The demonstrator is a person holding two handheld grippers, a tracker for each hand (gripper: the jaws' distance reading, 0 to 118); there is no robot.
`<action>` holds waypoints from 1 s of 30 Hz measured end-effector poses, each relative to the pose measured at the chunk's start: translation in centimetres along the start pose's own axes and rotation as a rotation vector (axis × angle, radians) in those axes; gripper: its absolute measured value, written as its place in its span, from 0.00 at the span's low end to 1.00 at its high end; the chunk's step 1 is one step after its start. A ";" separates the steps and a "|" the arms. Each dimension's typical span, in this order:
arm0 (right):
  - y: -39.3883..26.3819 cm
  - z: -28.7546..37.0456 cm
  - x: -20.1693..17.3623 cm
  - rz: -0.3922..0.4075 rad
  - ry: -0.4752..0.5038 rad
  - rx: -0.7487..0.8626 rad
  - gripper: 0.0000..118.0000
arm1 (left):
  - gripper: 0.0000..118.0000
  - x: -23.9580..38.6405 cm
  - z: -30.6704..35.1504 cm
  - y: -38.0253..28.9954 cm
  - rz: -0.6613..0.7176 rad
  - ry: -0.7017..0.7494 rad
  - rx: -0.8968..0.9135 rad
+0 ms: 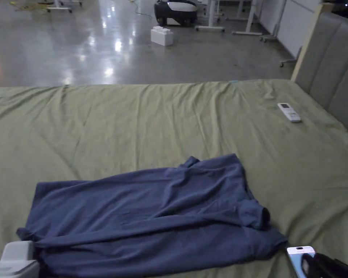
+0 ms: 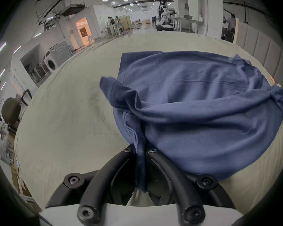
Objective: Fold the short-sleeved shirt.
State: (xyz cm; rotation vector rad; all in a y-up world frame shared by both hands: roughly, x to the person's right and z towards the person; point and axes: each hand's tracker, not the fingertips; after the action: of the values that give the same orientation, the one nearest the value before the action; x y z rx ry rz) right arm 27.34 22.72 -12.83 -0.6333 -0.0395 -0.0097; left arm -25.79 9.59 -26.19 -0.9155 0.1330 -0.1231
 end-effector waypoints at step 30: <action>4.3 -5.7 0.0 -0.010 0.021 -0.029 0.03 | 0.08 -4.8 13.3 -0.2 0.158 -0.204 0.230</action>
State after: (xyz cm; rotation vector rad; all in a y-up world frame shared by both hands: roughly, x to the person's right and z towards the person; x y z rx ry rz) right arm 27.58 22.80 -19.93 -0.6621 -0.0218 -0.0269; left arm -28.30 20.61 -17.71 -0.6805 0.0004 0.1001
